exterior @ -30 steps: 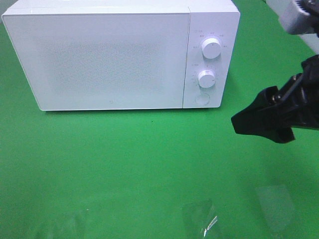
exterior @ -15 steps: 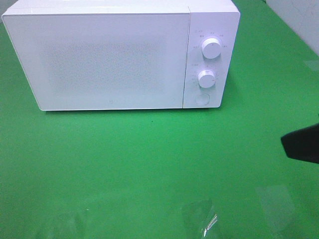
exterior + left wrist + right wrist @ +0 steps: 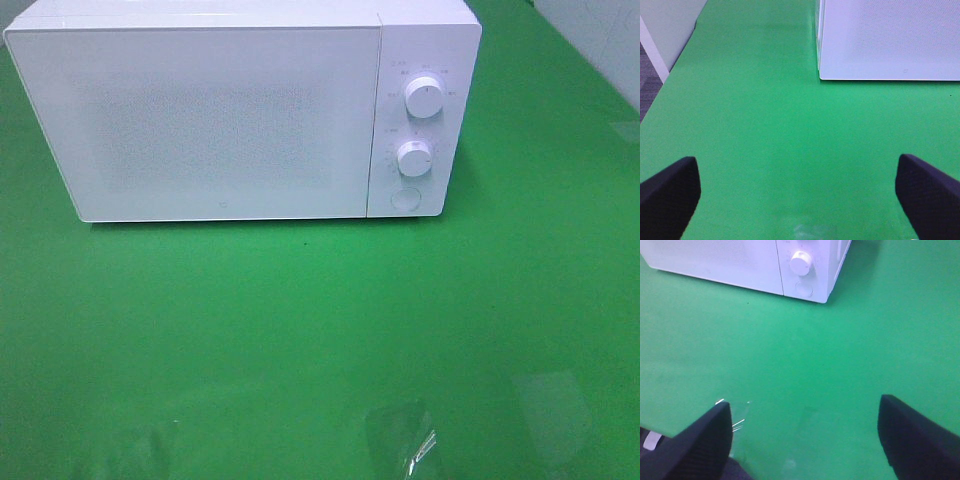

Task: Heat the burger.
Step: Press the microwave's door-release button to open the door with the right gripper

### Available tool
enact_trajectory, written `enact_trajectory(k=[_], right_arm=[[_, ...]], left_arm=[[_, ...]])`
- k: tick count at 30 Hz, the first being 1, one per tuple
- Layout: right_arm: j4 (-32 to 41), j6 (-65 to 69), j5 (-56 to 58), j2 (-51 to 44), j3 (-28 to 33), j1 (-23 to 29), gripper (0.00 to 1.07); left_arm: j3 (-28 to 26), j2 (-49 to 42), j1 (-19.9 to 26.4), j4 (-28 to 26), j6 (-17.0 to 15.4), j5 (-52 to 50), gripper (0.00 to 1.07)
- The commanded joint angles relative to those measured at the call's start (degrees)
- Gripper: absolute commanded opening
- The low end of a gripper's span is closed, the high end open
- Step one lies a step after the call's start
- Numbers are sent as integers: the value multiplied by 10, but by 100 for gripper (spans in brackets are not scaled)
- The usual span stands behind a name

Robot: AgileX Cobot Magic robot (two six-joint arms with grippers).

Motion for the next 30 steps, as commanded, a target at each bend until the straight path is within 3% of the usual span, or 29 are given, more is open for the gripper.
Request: enact_trajectory(k=[1, 10, 22, 30], right_arm=[[-2, 7, 3, -19, 2, -10, 76], [-3, 18, 17, -120, 2, -77, 76], [-12, 42, 23, -215, 72, -138, 76], [-30, 61, 48, -214, 86, -142, 76]], left_arm=[[2, -11, 0, -2, -1, -8, 98], [2, -11, 0, -2, -1, -8, 98], [2, -11, 0, -2, -1, -8, 98], [2, -10, 0, -2, -1, -8, 98]])
